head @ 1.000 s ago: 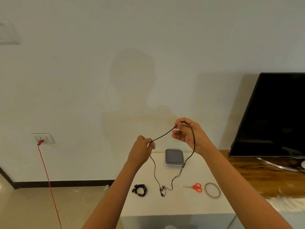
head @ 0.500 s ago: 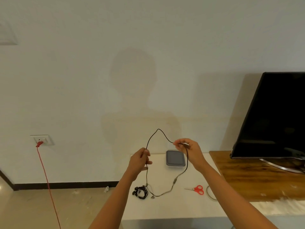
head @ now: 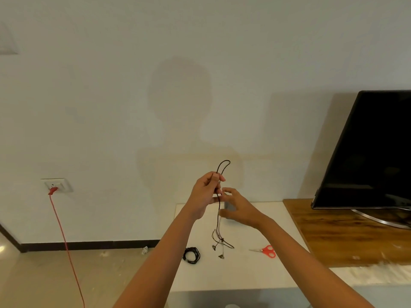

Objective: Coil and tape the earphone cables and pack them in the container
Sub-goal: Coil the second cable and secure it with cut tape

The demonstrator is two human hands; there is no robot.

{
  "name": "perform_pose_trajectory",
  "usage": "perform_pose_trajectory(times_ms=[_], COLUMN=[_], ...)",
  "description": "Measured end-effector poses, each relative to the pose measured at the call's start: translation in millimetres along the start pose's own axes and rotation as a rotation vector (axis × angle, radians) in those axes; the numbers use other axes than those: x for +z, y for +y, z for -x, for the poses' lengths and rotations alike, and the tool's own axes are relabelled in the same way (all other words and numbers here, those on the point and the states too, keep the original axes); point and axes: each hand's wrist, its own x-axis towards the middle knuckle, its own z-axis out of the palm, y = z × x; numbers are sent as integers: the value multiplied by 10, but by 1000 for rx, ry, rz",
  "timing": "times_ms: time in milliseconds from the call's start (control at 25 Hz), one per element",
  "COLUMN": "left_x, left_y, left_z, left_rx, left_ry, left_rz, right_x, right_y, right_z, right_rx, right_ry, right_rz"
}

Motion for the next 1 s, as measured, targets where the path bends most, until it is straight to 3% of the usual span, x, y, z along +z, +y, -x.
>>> perform_pose_trajectory(times_ms=[80, 240, 400, 520, 640, 760, 840, 880, 960, 1000], left_x=[40, 1, -161, -219, -239, -252, -250, -250, -265, -266], left_y=[20, 25, -156, -347, -400, -316, -218, -171, -52, 8], left_z=[-32, -85, -63, 48, 167, 260, 289, 296, 311, 322], left_rx=[20, 57, -49, -100, -155, -226, -258, -265, -251, -240], left_ry=[-12, -17, -133, -266, -262, -159, -87, -61, -48, -60], left_rz=[39, 85, -255, -368, -234, -7, 119, 161, 182, 172], right_x=[76, 124, -41, -217, -356, -353, -273, -224, -130, -96], right_y=[-40, -92, -202, -302, -306, -205, -168, -161, -129, -150], right_z=[26, 20, 11, -8, -9, 38, 112, 157, 201, 220], right_rx=[-16, -39, -3, 11, 93, 295, 464, 505, 352, 184], right_ry=[-5, 190, 323, 359, 450, 466, 380, 339, 416, 458], right_rz=[-17, 49, -546, -906, -1071, -1176, -981, -707, -117, -40])
